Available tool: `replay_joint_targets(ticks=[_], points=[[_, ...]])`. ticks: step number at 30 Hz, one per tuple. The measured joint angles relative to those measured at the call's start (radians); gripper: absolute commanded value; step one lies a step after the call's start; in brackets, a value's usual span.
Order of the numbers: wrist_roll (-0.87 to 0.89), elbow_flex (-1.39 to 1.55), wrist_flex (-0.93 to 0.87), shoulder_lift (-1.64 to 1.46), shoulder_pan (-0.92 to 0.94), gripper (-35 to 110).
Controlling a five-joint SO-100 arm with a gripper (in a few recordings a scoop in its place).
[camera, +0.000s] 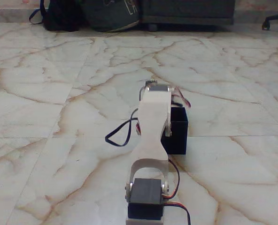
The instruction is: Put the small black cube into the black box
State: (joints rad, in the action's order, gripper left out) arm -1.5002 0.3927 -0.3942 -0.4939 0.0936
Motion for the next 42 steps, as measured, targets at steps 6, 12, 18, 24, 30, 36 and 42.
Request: replay_joint_targets(ticks=[6, 12, 18, 24, 30, 36, 42], points=[[0.058, 0.325, -0.250, -0.379, -0.008, 7], [0.066, 0.934, -0.319, -0.807, -0.008, 7], [0.044, 1.465, -0.273, -1.189, -0.002, 7], [-0.002, 1.801, -0.249, -1.468, -0.014, 7], [-0.078, 2.128, -0.124, -1.671, 0.005, 6], [-0.091, 2.490, 0.044, -1.875, 0.014, 6], [-0.100, 2.691, 0.106, -1.924, 0.026, 5]])
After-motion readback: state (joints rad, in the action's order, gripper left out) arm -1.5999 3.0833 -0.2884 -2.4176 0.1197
